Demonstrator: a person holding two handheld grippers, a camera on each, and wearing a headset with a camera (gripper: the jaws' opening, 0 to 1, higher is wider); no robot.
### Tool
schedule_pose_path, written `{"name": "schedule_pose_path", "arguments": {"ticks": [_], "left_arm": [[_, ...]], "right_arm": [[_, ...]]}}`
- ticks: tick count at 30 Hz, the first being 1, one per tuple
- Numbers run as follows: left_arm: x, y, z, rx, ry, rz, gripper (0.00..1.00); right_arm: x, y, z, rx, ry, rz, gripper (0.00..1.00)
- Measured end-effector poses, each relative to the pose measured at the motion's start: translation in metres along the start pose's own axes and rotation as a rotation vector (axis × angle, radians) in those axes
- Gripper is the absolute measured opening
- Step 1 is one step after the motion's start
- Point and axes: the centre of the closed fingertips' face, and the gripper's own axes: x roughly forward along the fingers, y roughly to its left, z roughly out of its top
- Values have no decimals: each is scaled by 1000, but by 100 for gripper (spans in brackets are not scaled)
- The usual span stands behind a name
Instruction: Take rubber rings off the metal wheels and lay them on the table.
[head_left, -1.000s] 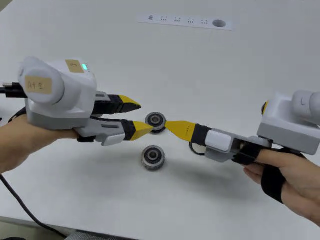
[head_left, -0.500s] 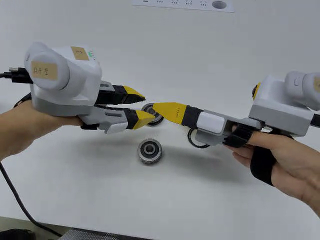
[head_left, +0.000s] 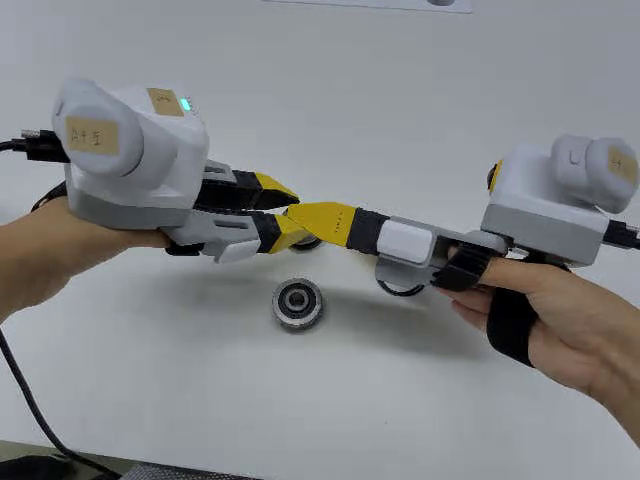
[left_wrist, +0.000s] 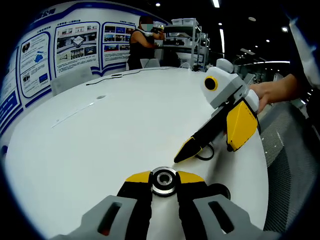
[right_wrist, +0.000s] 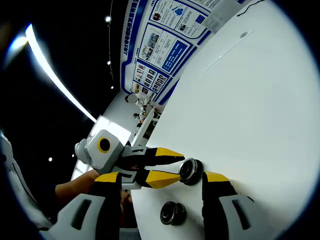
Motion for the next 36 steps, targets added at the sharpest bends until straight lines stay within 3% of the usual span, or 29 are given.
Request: {"name": "schedule_pose_path", "arguments": {"ticks": [4,16,22,23,24,36], "left_arm": [[2,-1,-4,2,19,-12,20],[2,1,-5,17,19,-12,16],[2,1,-4,55,26,-14,16],[2,-1,-7,71,45,-24,14],[4,0,-4,104,28,-21,14],[6,2,-6,92,49,-18,13]], "right_arm": [[3,-1,1,8,0,0,67],[8,-3,0,17,4,1,67],[10,-3,0,20,3,4,67],[10,-3,0,20,4,3,67],[10,-3,0,20,5,3,67],[11,-3,-1,24,2,5,67]]}}
